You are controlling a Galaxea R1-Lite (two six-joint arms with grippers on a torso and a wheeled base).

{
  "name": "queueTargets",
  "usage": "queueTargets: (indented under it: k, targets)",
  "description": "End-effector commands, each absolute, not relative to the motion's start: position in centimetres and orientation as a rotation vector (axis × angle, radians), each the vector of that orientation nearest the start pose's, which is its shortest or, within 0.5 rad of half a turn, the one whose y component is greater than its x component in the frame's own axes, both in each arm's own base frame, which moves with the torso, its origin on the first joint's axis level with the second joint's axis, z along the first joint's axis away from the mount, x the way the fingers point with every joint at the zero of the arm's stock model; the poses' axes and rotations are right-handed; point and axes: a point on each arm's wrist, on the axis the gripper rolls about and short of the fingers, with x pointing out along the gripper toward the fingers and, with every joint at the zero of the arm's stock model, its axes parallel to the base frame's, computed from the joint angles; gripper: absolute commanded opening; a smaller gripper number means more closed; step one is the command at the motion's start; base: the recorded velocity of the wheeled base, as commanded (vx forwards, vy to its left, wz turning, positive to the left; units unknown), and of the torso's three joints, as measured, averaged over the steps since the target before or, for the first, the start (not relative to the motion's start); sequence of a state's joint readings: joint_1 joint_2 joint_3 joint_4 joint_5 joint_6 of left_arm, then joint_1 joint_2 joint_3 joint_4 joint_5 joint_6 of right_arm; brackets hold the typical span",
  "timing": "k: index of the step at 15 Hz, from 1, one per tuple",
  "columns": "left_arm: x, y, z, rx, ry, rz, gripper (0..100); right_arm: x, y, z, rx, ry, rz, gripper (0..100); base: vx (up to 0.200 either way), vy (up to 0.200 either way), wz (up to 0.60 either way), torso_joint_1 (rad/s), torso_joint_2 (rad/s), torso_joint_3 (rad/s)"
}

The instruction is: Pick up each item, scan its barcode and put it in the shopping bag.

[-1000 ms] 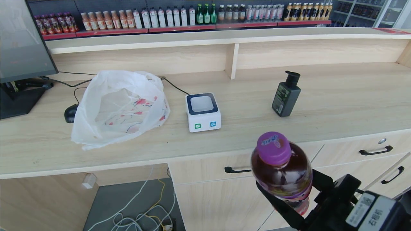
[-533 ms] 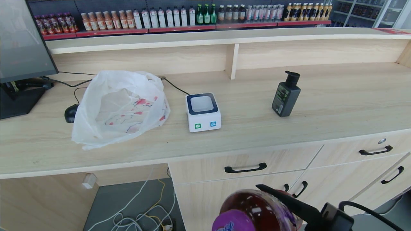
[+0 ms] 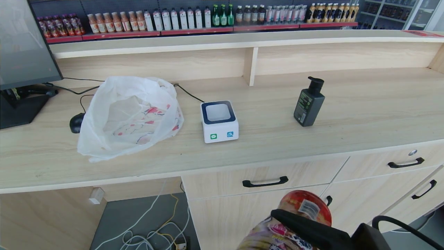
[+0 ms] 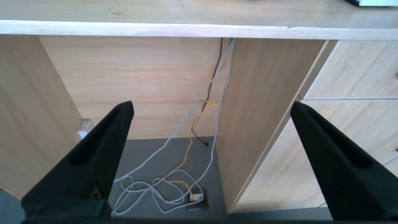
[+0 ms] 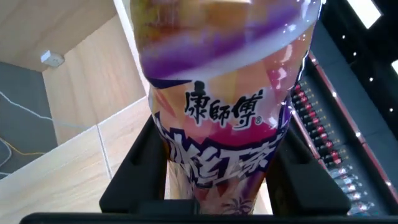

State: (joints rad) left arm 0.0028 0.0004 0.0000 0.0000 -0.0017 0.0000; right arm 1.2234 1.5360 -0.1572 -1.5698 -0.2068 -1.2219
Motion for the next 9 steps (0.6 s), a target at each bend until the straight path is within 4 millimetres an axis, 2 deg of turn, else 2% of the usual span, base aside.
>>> queueTargets:
  k: [1,9]
  targets:
    - [-2.28,-0.01,7.55,0.000,0.000,0.002,100,7.26,18.20,16.71,-1.006,-0.806,0.776,0,0.000,0.000,0.00,0.000,0.00,0.000]
    - [-2.28,-0.01,7.55,0.000,0.000,0.002,100,6.95,18.73,15.98,-1.098,-1.032,0.935,0,0.000,0.000,0.00,0.000,0.00,0.000]
